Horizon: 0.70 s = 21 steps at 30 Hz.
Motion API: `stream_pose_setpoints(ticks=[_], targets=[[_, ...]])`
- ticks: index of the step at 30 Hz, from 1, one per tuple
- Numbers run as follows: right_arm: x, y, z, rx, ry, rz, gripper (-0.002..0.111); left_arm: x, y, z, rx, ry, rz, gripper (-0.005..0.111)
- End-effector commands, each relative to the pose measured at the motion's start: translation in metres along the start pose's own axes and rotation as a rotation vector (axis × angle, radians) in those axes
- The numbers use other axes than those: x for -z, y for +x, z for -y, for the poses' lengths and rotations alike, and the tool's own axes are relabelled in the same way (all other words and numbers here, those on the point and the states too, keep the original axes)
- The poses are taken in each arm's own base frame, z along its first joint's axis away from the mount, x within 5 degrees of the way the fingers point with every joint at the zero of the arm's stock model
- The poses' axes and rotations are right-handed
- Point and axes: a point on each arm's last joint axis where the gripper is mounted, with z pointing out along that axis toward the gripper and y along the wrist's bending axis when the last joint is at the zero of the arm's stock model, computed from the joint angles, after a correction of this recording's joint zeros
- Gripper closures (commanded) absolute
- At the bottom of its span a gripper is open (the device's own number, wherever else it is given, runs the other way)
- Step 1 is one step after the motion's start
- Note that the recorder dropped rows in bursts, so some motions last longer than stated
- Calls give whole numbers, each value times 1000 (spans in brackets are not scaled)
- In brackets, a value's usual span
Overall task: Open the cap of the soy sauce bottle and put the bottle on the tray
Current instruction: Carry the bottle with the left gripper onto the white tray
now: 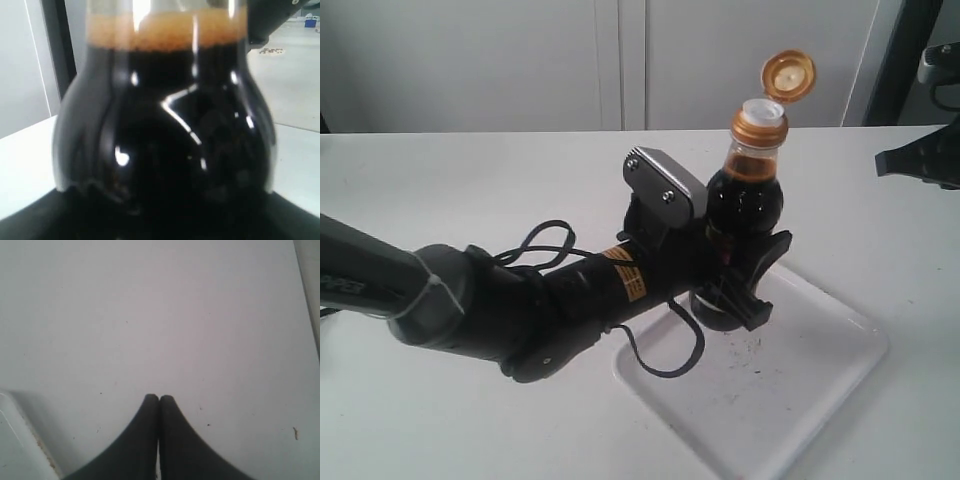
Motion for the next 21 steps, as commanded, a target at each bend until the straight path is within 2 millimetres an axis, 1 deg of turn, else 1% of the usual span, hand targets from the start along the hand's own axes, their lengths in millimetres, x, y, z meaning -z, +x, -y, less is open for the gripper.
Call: stream_pose_setpoints(ticks=[1, 4, 6, 9, 15, 21], targets=[[0, -2, 2, -13, 5, 26, 108, -17, -13, 1, 42, 6, 143, 107], [0, -3, 2, -15, 6, 36, 108, -24, -4, 1, 56, 6, 134, 107], [0, -4, 2, -15, 8, 49, 108, -31, 1, 4, 54, 14, 135, 107], [-6, -2, 2, -17, 6, 38, 108, -41, 9, 7, 56, 23, 136, 107], [-9, -2, 2, -17, 7, 45, 108, -44, 24, 7, 65, 22, 105, 107], [-9, -2, 2, -17, 7, 51, 108, -44, 27, 7, 113, 24, 97, 107]])
